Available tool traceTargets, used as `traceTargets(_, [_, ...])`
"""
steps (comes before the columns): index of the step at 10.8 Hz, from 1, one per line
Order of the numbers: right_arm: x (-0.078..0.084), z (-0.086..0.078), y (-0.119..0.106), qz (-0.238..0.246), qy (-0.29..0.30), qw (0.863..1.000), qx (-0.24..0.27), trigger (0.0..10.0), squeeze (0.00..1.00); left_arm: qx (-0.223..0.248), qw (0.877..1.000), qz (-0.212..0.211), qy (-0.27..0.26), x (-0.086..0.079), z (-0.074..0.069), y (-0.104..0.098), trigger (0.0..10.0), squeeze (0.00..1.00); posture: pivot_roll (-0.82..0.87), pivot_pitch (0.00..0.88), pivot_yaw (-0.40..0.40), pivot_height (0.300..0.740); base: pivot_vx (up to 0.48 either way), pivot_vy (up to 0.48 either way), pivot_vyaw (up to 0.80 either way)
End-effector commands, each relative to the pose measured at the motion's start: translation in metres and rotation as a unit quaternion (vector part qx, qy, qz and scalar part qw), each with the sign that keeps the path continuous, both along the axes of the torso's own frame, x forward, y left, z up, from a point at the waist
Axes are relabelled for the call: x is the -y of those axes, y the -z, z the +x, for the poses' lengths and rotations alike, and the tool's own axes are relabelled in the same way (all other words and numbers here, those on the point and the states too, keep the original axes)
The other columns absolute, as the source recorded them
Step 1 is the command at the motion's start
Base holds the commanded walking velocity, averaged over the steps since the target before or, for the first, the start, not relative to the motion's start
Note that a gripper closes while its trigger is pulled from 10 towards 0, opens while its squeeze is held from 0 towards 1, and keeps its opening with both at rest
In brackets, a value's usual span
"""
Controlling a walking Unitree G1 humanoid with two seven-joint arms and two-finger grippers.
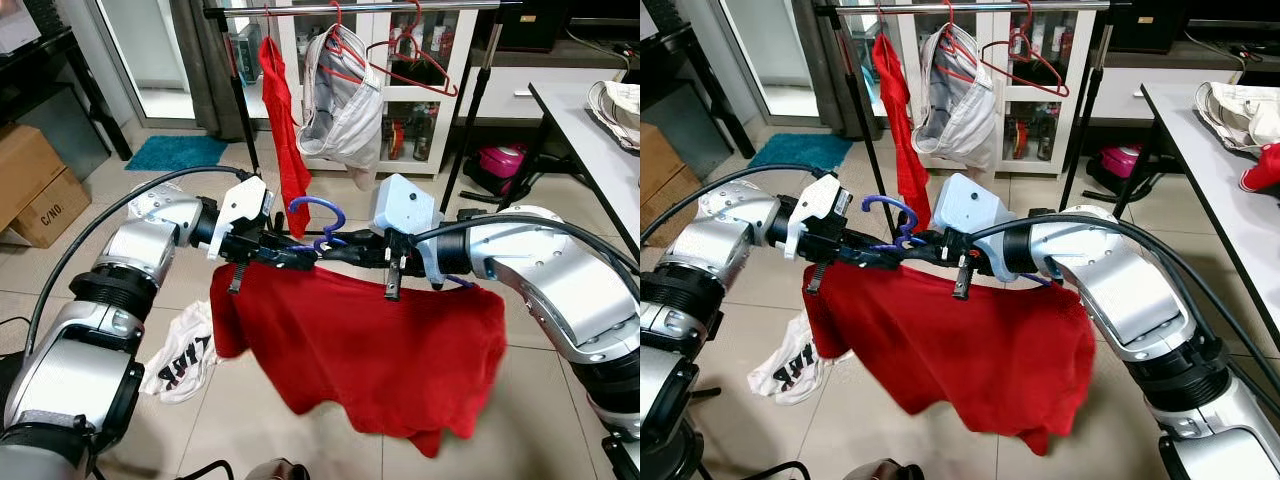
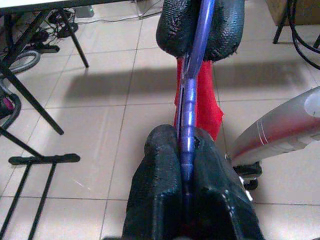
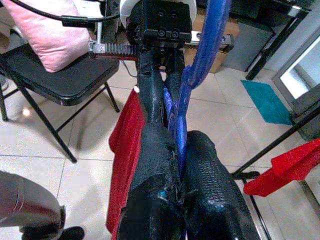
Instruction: Hang hanger
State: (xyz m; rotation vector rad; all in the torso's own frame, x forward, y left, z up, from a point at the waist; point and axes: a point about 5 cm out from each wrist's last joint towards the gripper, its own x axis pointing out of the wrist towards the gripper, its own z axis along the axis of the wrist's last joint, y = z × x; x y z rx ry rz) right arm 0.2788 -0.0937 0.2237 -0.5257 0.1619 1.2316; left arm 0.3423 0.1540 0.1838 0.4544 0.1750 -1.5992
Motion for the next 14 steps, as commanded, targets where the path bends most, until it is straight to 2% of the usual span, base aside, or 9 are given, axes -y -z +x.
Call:
traceTargets(1, [-0.007,-0.004,-0.012,0.014,-0.022,0.999,0.021,10.0,0.0,0.008,1.0,-0.011,0.0,0.004,0.003,-0.009,0.0,0.0,-0.16,0.0,0.136,0.74,0.0,0.0,0.0])
traceTargets(3, [-0.002,-0.003,-0.011,0.013,-0.014,1.0,0.019,10.0,0.0,-0.005,1.0,-0.029,-0.012,-0.001,0.003,-0.009,0.0,0.0,-0.17,0.0,0.137,0.74,0.0,0.0,0.0])
traceTargets(4, [0.002,0.0,-0.009,0.019,-0.001,1.0,0.01,10.0,0.61,-0.008,0.999,-0.034,-0.025,-0.004,0.003,-0.008,0.0,0.0,-0.17,0.0,0.135,0.74,0.0,0.0,0.0])
traceTargets(5, [0.008,0.002,-0.008,0.021,0.01,1.0,0.004,10.0,1.0,-0.008,0.999,-0.038,-0.035,-0.006,0.001,-0.007,0.0,0.0,-0.16,0.0,0.132,0.74,0.0,0.0,0.0])
traceTargets(10, [0.044,0.015,-0.009,0.034,0.132,0.991,0.017,10.0,1.0,-0.005,0.993,-0.037,-0.11,-0.011,-0.001,0.012,0.0,0.0,-0.16,0.0,0.133,0.74,0.0,0.0,0.0])
traceTargets(11, [0.053,0.018,-0.007,0.06,0.191,0.98,0.009,10.0,1.0,0.004,0.99,-0.041,-0.137,-0.011,0.001,0.014,0.0,0.0,-0.16,0.0,0.135,0.74,0.0,0.0,0.0])
traceTargets(12, [0.065,0.019,0.001,0.094,0.28,0.955,-0.009,10.0,1.0,0.005,0.987,-0.054,-0.154,-0.009,0.0,0.017,0.0,0.0,-0.16,0.0,0.135,0.74,0.0,0.0,0.0])
traceTargets(13, [0.067,0.019,0.004,0.1,0.299,0.949,-0.011,10.0,1.0,0.005,0.986,-0.056,-0.157,-0.009,0.0,0.017,0.0,0.0,-0.16,0.0,0.135,0.74,0.0,0.0,0.0])
traceTargets(14, [0.073,0.019,0.012,0.124,0.355,0.926,-0.024,10.0,1.0,0.006,0.985,-0.057,-0.162,-0.009,-0.002,0.02,0.0,0.0,-0.16,0.0,0.135,0.74,0.0,0.0,0.0])
